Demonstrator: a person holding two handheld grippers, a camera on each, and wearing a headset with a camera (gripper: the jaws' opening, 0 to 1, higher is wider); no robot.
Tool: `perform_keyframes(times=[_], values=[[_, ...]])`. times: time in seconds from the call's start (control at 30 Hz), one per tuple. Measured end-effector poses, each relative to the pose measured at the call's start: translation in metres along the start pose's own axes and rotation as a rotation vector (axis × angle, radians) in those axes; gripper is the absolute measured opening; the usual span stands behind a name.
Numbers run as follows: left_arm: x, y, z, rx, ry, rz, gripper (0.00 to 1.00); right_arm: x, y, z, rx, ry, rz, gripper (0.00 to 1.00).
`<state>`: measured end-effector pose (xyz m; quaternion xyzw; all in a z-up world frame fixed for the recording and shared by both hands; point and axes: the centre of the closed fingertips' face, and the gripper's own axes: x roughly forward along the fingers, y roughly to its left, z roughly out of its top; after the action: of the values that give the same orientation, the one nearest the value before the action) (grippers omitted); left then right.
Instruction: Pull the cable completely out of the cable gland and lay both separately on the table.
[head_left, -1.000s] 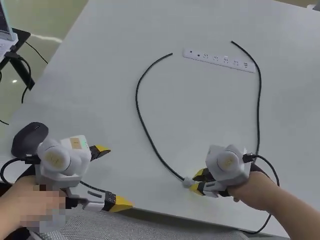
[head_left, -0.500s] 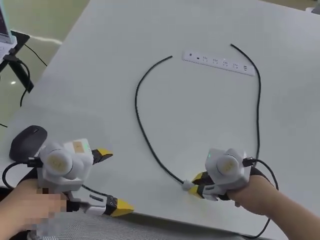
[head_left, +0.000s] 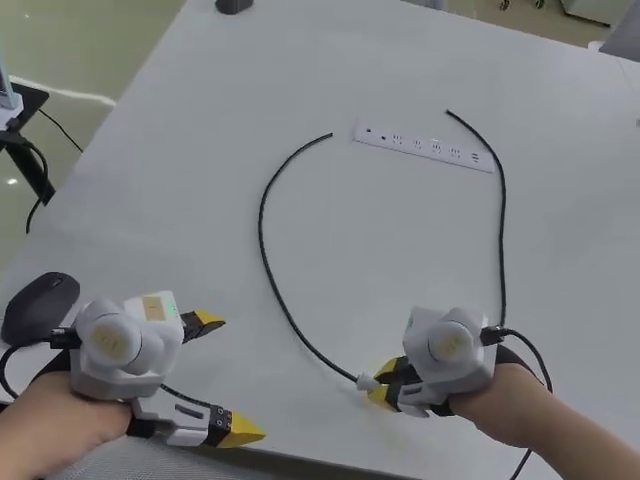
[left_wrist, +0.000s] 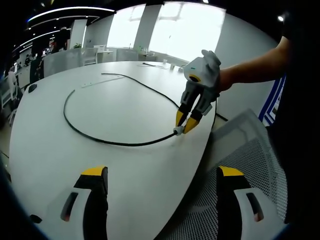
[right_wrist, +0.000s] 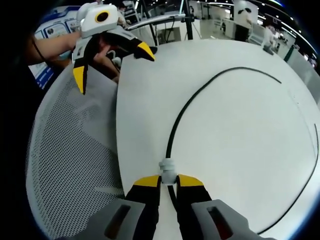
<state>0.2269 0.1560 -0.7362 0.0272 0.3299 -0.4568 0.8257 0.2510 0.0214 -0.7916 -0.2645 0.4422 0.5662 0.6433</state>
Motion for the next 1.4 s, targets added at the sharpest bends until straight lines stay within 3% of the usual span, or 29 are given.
perform_keyframes(times=[0.3,0.67,0.93,1.2,1.4], values=[[0.004,-0.007,0.017,0.026,-0.024,-0.019,0.89,-0.02,0.01,0.025,-0.033,-0.033,0.021,0.06],[0.007,-0.015,0.049,0.054,-0.08,-0.038,0.89,-0.046,0.02,0.053,-0.071,-0.074,0.026,0.06],[0.012,-0.025,0.061,0.093,-0.072,-0.077,0.84,-0.059,0.026,0.061,-0.107,-0.068,0.018,0.06],[0.017,-0.035,0.078,0.119,-0.097,-0.11,0.83,-0.071,0.033,0.068,-0.128,-0.064,0.026,0.06],[0.023,-0.04,0.085,0.147,-0.102,-0.136,0.8,-0.076,0.037,0.07,-0.15,-0.056,0.036,0.06]])
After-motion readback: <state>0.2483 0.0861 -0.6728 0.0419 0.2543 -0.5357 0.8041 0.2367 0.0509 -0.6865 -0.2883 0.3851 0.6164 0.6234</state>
